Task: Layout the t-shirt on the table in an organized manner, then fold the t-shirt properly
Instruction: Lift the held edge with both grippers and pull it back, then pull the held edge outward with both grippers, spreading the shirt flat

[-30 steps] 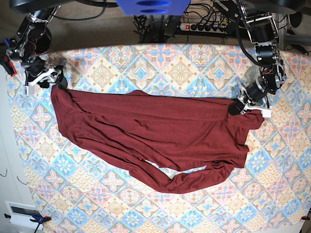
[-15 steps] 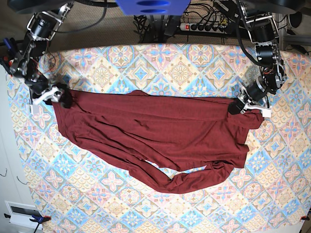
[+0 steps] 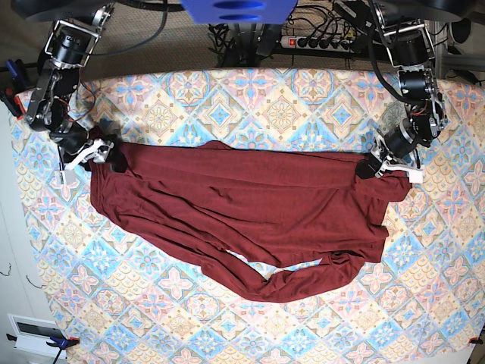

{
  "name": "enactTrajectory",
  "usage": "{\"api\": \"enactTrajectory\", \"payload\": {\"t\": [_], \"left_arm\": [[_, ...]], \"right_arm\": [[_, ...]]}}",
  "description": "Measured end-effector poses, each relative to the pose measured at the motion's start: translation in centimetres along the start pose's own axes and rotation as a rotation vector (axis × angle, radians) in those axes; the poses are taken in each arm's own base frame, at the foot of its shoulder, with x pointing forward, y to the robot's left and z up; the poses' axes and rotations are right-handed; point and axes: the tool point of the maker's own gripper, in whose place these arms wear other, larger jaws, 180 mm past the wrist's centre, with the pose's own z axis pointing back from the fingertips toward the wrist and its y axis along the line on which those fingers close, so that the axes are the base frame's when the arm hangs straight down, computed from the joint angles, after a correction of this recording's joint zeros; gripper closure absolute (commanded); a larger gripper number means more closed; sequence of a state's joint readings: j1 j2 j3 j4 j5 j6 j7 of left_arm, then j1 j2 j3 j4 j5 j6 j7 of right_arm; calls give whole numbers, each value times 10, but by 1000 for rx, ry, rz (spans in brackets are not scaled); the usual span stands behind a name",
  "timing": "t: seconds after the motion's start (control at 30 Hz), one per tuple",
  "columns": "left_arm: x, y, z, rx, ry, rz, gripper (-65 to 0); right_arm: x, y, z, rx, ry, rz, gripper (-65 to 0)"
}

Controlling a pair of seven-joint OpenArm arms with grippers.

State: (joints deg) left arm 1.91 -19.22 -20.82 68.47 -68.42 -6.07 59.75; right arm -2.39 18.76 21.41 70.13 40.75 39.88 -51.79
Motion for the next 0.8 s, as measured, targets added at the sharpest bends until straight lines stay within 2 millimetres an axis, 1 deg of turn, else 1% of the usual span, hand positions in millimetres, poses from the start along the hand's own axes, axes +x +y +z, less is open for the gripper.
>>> {"api": "enactTrajectory", "payload": {"t": [0.03, 0.1, 0.23, 0.4, 0.57, 0.6, 0.63, 0.67, 0.77, 0.8], "left_arm": [[-1, 0, 0, 0, 8, -1, 0], [-2, 0, 0, 2, 16, -4, 0], [-2, 0, 0, 2, 16, -3, 0], [-3, 0, 0, 3, 18, -4, 0], [-4, 2, 0, 7, 21, -4, 0], [-6, 2, 2, 11, 23, -8, 0], [-11, 6, 5, 31, 34, -23, 0], [-18, 5, 7, 39, 49, -50, 0], [-31, -7, 19, 35, 97, -143, 0], [-28, -13, 24, 19, 86, -164, 0]], "right_arm": [[-2, 0, -1, -3, 12, 12, -551], [-6, -2, -2, -23, 48, 52, -506], [-10, -9, -2, -62, 81, 91, -365], [-14, -15, -1, -91, 106, 113, -220], [-16, -16, -1, -95, 116, 110, -11], [-17, -16, 0, -96, 116, 107, 0], [-17, -18, 2, -99, 110, 100, 0], [-20, -19, 5, -105, 109, 94, -4], [-27, -18, 13, -93, 86, 63, -2], [-29, -18, 16, -91, 83, 54, -2]]}}
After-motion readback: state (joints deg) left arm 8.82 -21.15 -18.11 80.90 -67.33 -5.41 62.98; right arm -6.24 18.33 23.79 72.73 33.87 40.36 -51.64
